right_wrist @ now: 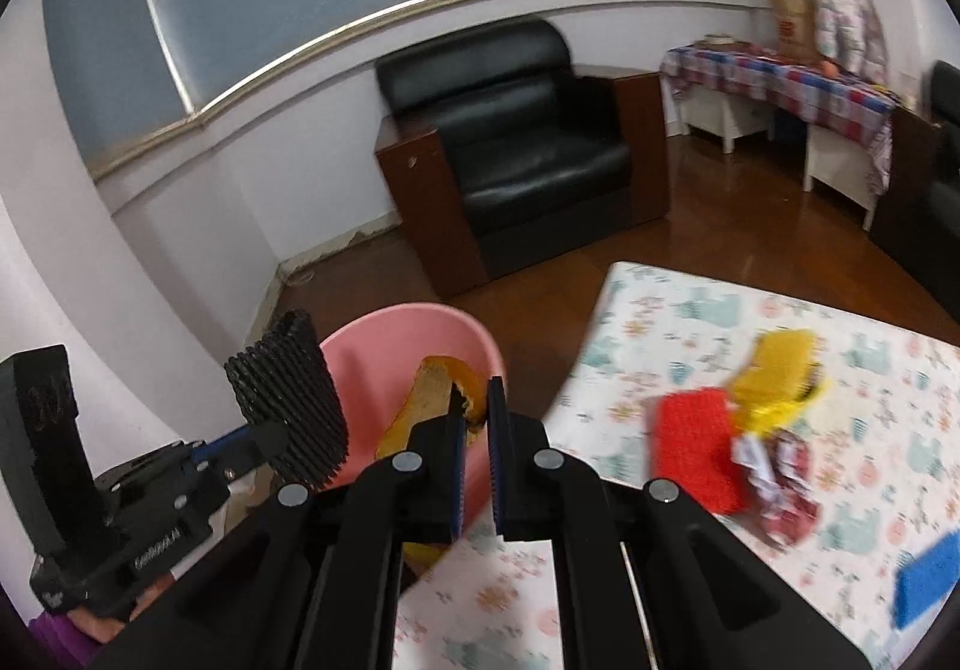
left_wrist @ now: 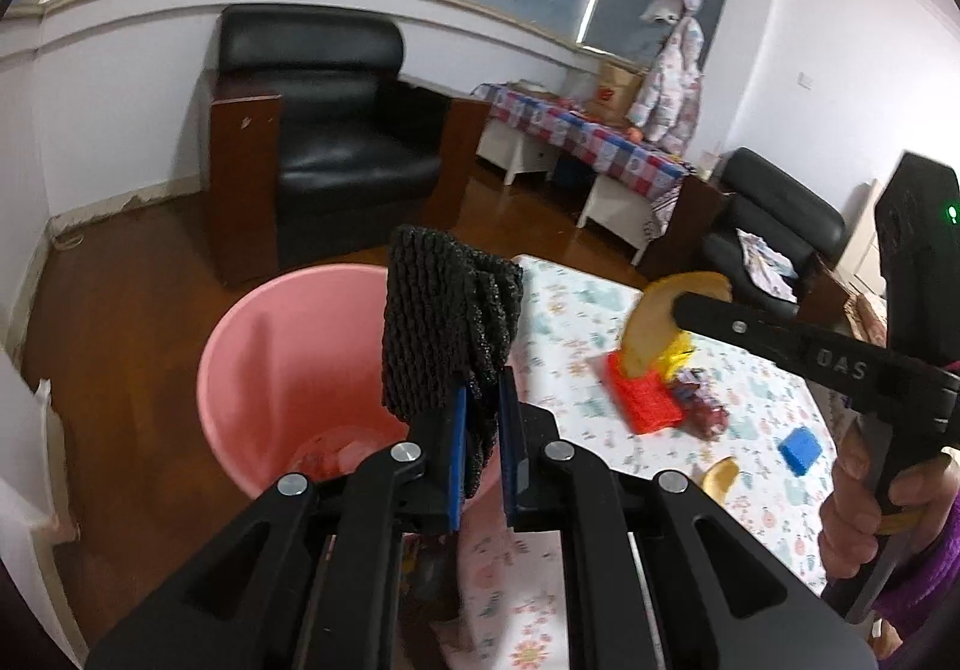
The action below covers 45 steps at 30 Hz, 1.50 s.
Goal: Collect trash
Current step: 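Carry both items over the pink bucket and open both tools to drop them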
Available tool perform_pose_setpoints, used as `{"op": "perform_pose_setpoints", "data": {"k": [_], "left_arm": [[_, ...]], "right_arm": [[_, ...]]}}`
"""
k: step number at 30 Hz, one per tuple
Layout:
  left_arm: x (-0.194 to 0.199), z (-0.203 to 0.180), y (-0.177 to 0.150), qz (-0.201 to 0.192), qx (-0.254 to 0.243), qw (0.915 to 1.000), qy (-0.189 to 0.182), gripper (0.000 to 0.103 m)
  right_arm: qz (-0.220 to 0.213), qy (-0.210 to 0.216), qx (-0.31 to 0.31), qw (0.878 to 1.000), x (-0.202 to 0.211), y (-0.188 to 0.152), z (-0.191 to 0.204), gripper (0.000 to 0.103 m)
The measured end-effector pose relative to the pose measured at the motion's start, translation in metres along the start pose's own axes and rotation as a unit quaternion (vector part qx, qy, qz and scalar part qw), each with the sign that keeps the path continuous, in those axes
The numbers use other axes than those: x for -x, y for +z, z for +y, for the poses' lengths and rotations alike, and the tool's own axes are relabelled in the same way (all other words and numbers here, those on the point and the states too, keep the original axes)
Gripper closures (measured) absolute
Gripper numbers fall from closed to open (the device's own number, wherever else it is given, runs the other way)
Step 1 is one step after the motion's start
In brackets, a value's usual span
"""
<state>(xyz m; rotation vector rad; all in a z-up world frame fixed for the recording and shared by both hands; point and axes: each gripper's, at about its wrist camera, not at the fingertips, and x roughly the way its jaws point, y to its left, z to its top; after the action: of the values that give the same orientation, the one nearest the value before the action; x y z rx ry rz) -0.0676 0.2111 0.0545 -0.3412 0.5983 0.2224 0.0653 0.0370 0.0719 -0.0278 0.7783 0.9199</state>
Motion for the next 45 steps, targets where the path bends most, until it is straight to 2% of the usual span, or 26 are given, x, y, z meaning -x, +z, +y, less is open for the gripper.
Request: {"op": "perform_pose_setpoints", "data": {"k": [10, 22, 23, 27, 30, 31, 33, 39, 45], "left_arm": [[-0.017, 0.033, -0.007, 0.027, 0.021, 0.9989, 0.031, 0.094], [-0.045, 0.050, -0.009, 0.060, 0.031, 0.9968, 0.043, 0.093], [-0.046, 0.050, -0.009, 0.061, 0.031, 0.9966, 0.045, 0.092], [-0.049, 0.053, -0.008, 0.068, 0.035, 0.9959, 0.048, 0.076], [-0.049, 0.057, -0.007, 0.069, 0.044, 0.9954, 0.049, 0.070], [-0.049, 0.057, -0.007, 0.068, 0.046, 0.9954, 0.048, 0.070], [-0.047, 0.058, -0.006, 0.066, 0.050, 0.9955, 0.047, 0.069], [-0.044, 0.058, -0.007, 0.059, 0.053, 0.9957, 0.047, 0.069], [-0.038, 0.055, -0.008, 0.051, 0.056, 0.9960, 0.048, 0.069]], "right_arm": [[0.046, 0.020, 0.026, 0.998, -0.076, -0.008, 0.039, 0.097], [0.086, 0.011, 0.016, 0.996, -0.125, -0.016, 0.030, 0.095], [0.088, 0.011, 0.015, 0.996, -0.128, -0.016, 0.029, 0.094], [0.090, 0.011, 0.012, 0.996, -0.134, -0.016, 0.027, 0.084], [0.090, 0.012, 0.015, 0.996, -0.135, -0.016, 0.027, 0.078], [0.090, 0.012, 0.016, 0.996, -0.135, -0.016, 0.028, 0.077], [0.086, 0.012, 0.016, 0.996, -0.134, -0.015, 0.028, 0.066], [0.072, 0.012, 0.018, 0.997, -0.124, -0.012, 0.028, 0.060], [0.061, 0.011, 0.021, 0.998, -0.111, -0.014, 0.029, 0.059]]}}
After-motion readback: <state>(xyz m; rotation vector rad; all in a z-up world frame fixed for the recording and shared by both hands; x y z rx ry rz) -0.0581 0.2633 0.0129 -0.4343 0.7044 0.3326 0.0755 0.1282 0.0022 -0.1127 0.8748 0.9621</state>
